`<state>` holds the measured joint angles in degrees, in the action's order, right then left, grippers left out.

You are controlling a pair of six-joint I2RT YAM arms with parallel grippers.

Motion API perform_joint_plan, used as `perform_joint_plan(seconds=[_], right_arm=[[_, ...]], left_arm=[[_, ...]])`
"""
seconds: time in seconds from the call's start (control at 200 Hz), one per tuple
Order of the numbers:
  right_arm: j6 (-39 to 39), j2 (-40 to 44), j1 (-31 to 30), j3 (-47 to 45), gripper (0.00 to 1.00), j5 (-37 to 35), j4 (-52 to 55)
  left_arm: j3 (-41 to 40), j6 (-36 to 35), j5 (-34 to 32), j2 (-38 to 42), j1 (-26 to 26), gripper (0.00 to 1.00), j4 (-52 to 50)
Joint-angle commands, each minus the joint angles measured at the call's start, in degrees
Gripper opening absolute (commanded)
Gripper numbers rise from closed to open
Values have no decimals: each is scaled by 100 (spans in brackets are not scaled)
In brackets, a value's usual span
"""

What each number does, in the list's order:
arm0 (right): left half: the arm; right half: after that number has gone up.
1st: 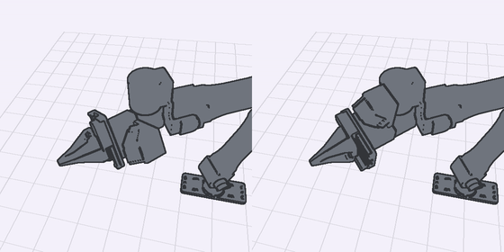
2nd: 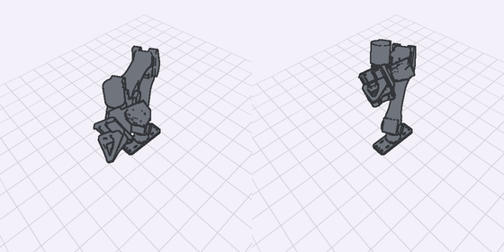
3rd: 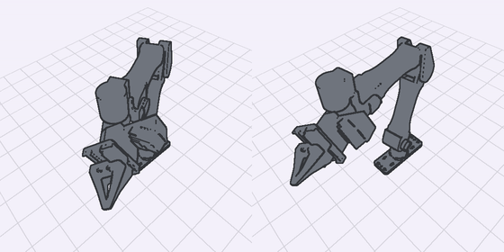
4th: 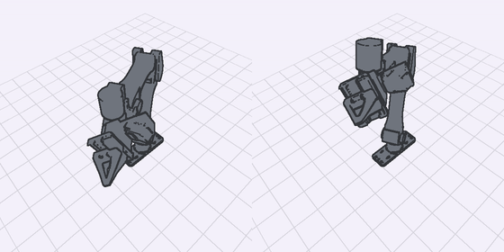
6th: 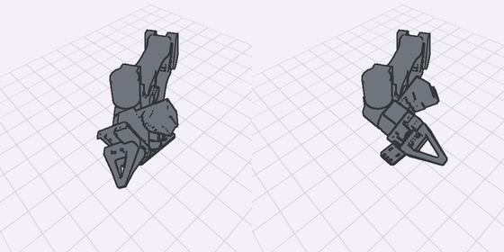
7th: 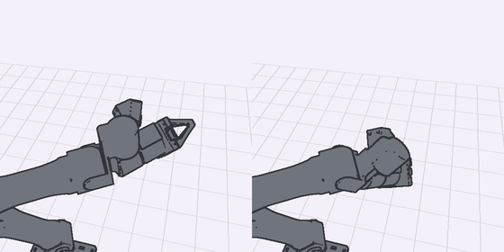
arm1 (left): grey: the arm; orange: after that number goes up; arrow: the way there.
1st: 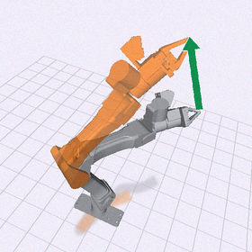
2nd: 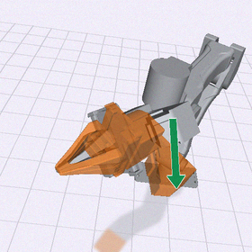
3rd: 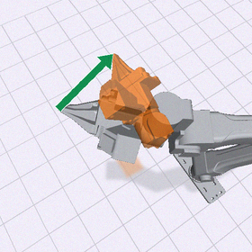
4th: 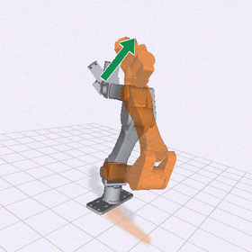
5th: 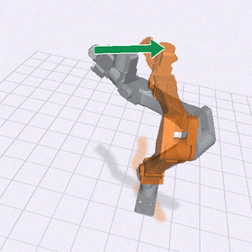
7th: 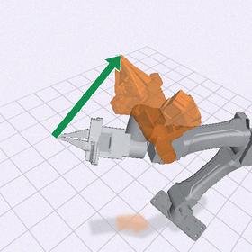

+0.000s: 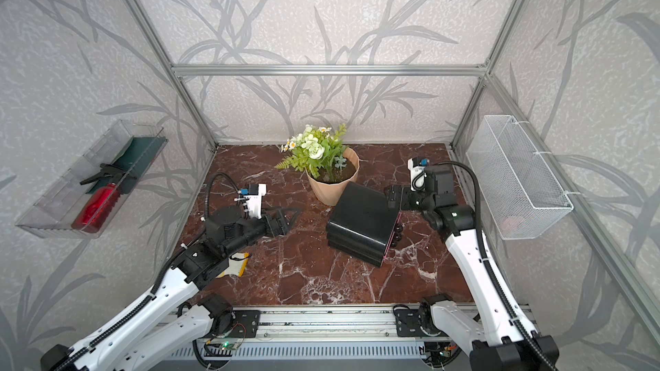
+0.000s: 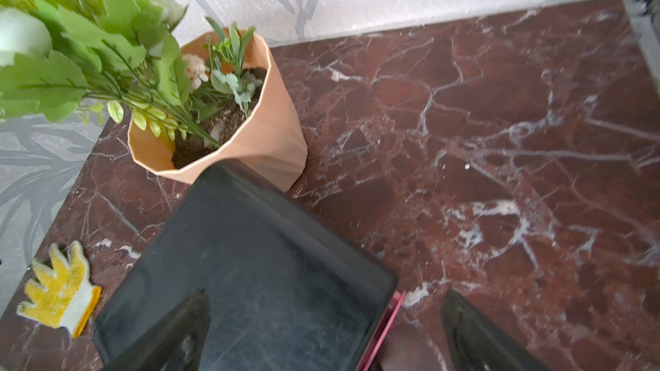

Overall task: Take the sponge out of the drawer
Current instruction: Move the storage box to the center of the board.

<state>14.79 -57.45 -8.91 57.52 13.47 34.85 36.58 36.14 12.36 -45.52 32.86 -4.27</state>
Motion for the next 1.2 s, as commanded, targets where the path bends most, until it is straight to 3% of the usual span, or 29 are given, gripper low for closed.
perform_joint_plan(seconds=[0.0, 0.4, 0.73, 0.91, 1.195], right_arm=[[666, 295, -23, -526, 99, 486, 323], [648, 463, -105, -1241, 99, 1115, -150], [673, 313, -547, -1356, 100, 1122, -449], [664, 383, -747, -1357, 100, 1037, -385], [699, 533, -1113, -1448, 99, 938, -316]], left_arm=[[288, -77, 245, -225, 10, 99, 145], [576, 313, 1467, -1657, 212, 99, 803], [971, 271, 1481, -2616, 923, 99, 1133], [1000, 315, 1515, -2719, 1224, 98, 1338], [560, 565, 1272, -2197, 1819, 97, 1564]])
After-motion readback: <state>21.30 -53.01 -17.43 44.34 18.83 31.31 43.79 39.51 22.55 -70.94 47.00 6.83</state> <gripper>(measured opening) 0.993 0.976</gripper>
